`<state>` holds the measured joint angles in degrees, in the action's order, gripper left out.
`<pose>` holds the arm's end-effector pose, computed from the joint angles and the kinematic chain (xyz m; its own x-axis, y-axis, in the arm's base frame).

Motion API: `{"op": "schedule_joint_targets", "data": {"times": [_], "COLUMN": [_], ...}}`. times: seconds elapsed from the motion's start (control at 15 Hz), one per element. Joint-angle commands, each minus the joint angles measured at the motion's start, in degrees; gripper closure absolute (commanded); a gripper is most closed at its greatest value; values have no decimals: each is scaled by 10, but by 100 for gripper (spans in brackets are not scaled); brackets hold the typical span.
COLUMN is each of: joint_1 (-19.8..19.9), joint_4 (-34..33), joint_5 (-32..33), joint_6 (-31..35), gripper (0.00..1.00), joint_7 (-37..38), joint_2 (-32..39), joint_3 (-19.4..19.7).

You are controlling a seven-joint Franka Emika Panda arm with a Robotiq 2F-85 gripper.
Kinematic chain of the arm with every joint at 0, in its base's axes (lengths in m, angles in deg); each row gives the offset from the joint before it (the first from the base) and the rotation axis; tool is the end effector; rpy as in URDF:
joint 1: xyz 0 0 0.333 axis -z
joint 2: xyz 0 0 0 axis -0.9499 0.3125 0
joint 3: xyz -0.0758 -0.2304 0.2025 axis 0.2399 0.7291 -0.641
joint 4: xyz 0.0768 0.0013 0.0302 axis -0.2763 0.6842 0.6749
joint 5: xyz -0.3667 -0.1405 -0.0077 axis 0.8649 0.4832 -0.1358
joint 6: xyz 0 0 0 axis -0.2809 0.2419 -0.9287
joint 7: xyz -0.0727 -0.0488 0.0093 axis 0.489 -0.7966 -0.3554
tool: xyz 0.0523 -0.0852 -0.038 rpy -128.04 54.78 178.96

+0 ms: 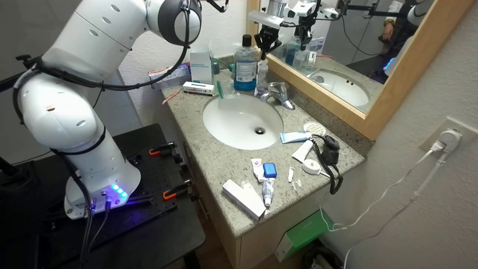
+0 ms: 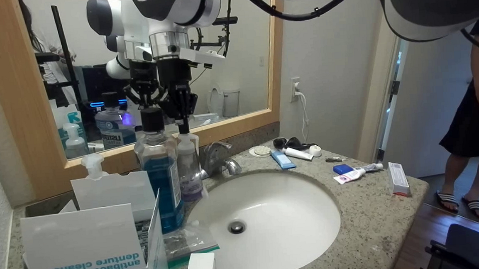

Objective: Press on the soap dispenser

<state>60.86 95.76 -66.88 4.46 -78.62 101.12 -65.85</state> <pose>0.7413 0.1756 0.3859 0.8975 0.4251 -0.1178 0.4191 -0.9050 -0.0728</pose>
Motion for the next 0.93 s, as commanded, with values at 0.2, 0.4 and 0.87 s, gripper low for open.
{"op": "schedule_joint_targets", "data": {"times": [0.2, 0.4, 0.87], "joint_1": [16, 15, 14], "joint_4": [-43, -49, -56], "joint_5": [-16, -18, -15], "joint_6": [19, 16, 4], "gripper": [100, 100, 100], "joint_7": [-16, -19, -20], "joint_2": [83, 87, 91], "joint_3": [-6, -8, -6]}}
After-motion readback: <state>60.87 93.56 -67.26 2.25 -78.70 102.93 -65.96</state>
